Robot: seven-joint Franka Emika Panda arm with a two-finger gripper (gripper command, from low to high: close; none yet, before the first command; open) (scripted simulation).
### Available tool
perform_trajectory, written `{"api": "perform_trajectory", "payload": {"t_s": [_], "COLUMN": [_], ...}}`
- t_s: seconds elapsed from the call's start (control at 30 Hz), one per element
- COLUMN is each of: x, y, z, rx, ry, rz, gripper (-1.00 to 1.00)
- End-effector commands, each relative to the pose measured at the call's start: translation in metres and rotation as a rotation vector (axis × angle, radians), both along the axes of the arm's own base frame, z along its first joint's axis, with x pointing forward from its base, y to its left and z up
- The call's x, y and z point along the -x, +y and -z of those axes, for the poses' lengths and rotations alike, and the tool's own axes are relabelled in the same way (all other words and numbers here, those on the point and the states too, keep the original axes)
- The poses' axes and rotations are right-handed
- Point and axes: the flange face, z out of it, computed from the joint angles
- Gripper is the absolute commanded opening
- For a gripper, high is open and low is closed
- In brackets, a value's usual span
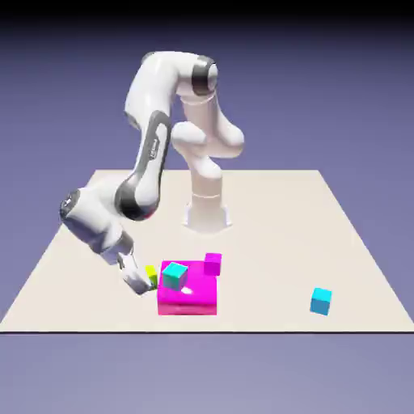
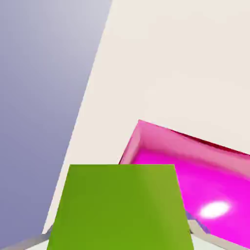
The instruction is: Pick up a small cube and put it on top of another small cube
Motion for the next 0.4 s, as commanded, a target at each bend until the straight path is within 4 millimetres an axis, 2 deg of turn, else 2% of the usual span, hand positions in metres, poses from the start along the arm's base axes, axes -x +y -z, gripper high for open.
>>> {"api": "perform_trajectory", "payload": {"t_s": [0.0,0.03,0.1,0.23,0.27,0.3,0.37], "x": [0.005,0.011,0.011,0.030,0.030,0.030,0.018], "y": [0.011,0.022,0.022,0.042,0.042,0.042,0.032], "z": [-0.014,-0.027,-0.027,0.034,0.034,0.034,0.002], "rx": [0.001,-0.001,-0.001,-0.001,-0.001,-0.001,-0.002], "ry": [0.006,0.011,0.011,0.011,0.011,0.011,0.011], "rz": [-0.079,-0.155,-0.157,-0.157,-0.157,-0.157,-0.157], "gripper": [-1.00,-1.00,-1.00,-1.00,1.00,1.00,1.00]}}
